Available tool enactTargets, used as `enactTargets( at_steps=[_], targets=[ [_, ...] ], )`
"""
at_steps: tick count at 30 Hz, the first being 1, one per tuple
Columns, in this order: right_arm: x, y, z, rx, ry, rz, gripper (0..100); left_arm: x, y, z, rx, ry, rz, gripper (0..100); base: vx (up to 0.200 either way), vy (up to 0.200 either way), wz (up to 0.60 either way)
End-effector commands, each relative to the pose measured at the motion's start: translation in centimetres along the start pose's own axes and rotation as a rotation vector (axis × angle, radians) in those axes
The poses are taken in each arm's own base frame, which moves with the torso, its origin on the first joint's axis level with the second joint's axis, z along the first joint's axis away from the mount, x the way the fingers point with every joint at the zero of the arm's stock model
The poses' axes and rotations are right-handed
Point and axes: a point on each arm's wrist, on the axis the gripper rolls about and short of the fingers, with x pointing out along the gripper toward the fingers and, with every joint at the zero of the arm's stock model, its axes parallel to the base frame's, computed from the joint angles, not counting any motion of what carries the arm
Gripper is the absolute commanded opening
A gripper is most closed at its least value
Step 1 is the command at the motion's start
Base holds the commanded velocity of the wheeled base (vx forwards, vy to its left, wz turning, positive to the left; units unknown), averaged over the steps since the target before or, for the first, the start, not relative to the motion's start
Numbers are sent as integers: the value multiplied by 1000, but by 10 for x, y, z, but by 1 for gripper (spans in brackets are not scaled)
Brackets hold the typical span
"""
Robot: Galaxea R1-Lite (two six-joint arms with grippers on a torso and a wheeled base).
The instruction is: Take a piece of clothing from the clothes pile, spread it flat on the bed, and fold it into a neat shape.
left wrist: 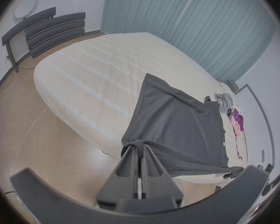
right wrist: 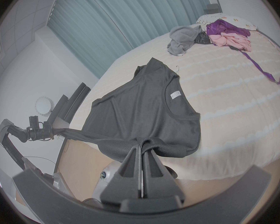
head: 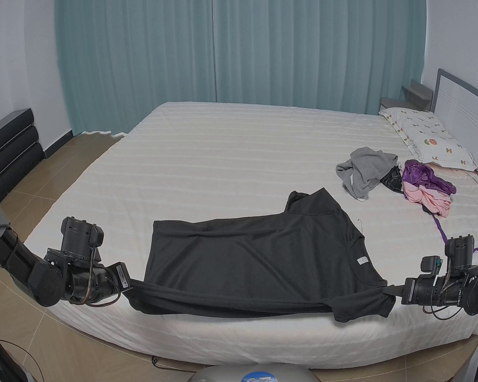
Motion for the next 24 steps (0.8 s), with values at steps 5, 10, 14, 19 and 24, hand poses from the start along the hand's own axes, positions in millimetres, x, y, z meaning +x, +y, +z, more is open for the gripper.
enactTargets(
  at_steps=[5, 10, 14, 19, 24],
  targets=[
    [-22, 13, 4, -15, -75, 7, 0, -11, 6, -14, -2, 33, 7, 0, 0, 0, 0],
    [-22, 10, -5, 12, -41, -11, 0, -8, 12, -22, -5, 71, 25, 0, 0, 0, 0],
    [-22, 10, -9, 18, -24, -12, 0, -6, 15, -28, -9, 101, 41, 0, 0, 0, 0],
    [-21, 10, -7, 14, -29, -11, 0, -2, 13, -28, -37, 104, 38, 0, 0, 0, 0],
    [-10, 6, 0, 19, -25, -13, 0, 7, 6, -11, -88, 58, 21, 0, 0, 0, 0]
  ],
)
